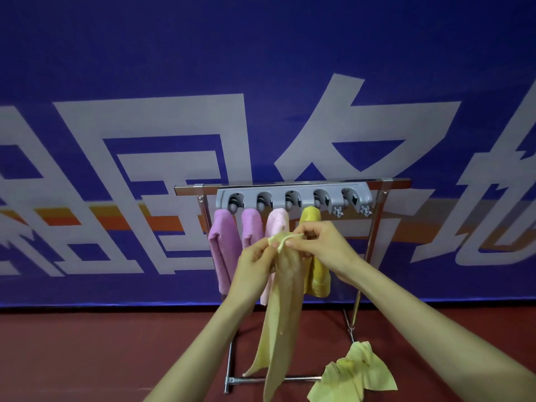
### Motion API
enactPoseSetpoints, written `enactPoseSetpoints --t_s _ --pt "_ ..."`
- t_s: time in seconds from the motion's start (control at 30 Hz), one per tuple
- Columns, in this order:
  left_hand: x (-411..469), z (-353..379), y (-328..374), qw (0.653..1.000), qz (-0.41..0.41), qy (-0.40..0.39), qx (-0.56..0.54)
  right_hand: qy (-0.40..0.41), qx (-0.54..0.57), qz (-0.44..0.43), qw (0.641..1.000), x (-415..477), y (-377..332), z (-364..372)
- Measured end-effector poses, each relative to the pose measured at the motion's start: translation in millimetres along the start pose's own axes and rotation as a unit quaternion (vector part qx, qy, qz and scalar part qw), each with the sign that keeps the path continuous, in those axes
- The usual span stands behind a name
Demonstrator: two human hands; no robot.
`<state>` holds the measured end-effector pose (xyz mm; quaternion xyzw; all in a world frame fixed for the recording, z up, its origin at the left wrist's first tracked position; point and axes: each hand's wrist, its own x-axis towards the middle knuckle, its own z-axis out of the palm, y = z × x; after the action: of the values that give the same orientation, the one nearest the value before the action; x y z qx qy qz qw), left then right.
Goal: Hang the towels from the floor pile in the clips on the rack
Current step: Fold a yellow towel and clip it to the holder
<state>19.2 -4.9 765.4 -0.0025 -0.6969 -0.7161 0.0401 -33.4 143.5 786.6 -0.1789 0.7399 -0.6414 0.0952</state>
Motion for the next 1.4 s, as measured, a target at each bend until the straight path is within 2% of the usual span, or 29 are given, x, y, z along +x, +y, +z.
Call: enactPoseSetpoints --t_s 0.23,0.4,0.5,0.7,0.83,1.0,1.17,1.33,1.4 --pt "-6 -5 -5 0.997 -0.054 -0.017 -0.044 0.043 -0.009 0.015 0.999 3 13 11" --pt "-11 -7 -8 0.999 -0.041 0.005 -0.016 0.041 0.004 0.046 0.998 1 17 20" --pt "-9 -13 -9 1.000 -0.025 0.018 0.000 0.010 0.008 0.054 0.998 -1 14 16" --pt "-1 -17 -3 0.993 0.013 0.057 0.104 -0.034 -0.135 0.030 0.990 -2 20 1" --pt "4 -21 4 0.985 0.046 0.063 0.152 -0.021 -0.201 0.011 0.979 -4 26 -12" --pt "10 -30 16 0.982 0.056 0.109 0.142 -0.009 -0.271 0.024 0.962 -4 47 -33" --pt "11 -36 17 0.978 0.058 0.108 0.171 -0.028 -0.259 0.023 0.965 -4 48 -41" --pt "17 -47 10 0.973 0.050 0.129 0.185 0.048 -0.143 0.004 0.989 -1 44 -42" --pt "19 -50 9 0.969 0.056 0.136 0.199 0.050 -0.119 0.004 0.992 0 42 -40"
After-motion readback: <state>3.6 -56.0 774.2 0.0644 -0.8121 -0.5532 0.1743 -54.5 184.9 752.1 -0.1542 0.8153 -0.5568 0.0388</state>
